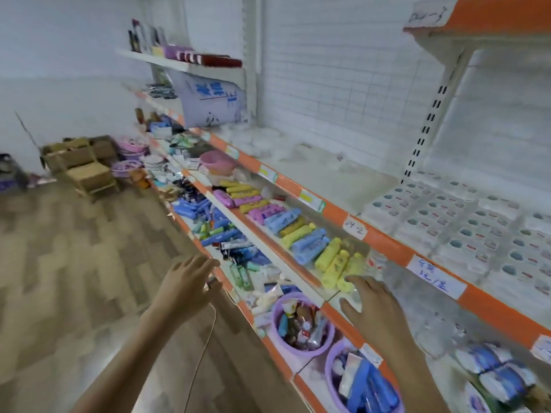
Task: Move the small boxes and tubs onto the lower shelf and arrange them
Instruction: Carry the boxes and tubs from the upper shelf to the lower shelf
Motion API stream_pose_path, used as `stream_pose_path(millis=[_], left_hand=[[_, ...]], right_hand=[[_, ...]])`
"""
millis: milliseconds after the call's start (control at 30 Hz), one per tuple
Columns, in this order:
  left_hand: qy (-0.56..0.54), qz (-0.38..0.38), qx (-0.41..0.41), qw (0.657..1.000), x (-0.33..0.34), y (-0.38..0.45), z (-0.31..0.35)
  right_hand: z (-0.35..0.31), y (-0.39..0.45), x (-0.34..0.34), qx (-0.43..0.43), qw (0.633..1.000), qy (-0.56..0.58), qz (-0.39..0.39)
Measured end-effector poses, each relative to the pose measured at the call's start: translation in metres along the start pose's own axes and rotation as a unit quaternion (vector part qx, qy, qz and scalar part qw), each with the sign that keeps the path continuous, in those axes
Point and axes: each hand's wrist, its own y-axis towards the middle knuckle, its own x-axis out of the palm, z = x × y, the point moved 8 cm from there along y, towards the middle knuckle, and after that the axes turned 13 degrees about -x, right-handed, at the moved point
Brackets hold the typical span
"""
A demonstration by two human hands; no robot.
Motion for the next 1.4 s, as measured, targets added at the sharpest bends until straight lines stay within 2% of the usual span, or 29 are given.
stream_pose_path(millis=[133, 300, 467, 667, 800, 1000, 1067, 1200, 1333, 1400], left_hand=[[0.018, 0.013, -0.037, 0.999, -0.003, 0.022, -0.073], [0.029, 0.033, -0.042, 0.998, -0.006, 0.071, -0.145], [0.030, 0.032, -0.051, 0.998, 0.003, 0.123, -0.201], [0.006, -0.003, -0.059, 0.998, 0.041, 0.174, -0.241], [-0.015, -0.031, -0.052, 0.998, 0.073, 0.220, -0.246], [-0.034, -0.028, -0.013, 0.999, 0.107, 0.318, -0.235], [-0.055, -0.029, 0.001, 0.998, 0.112, 0.357, -0.225], [-0.069, -0.027, 0.057, 0.996, 0.109, 0.441, -0.199], [-0.127, -0.028, 0.129, 0.983, 0.096, 0.521, -0.157], [-0.146, -0.010, 0.167, 0.975, 0.088, 0.555, -0.133]], right_hand=[[-0.057, 0.071, 0.040, -0.058, 0.998, 0.001, -0.024], [-0.122, 0.157, 0.077, -0.091, 0.995, 0.004, -0.034], [-0.159, 0.220, 0.110, -0.079, 0.995, -0.001, -0.054], [-0.172, 0.263, 0.141, -0.055, 0.997, 0.026, -0.054], [-0.160, 0.295, 0.152, -0.035, 0.998, 0.034, -0.037], [-0.122, 0.383, 0.165, -0.021, 0.998, 0.052, 0.001], [-0.111, 0.420, 0.159, -0.033, 0.998, 0.043, 0.043], [-0.083, 0.489, 0.140, -0.028, 0.990, 0.087, 0.110], [-0.049, 0.539, 0.114, -0.029, 0.986, 0.052, 0.157], [-0.029, 0.557, 0.105, -0.008, 0.987, 0.035, 0.157]])
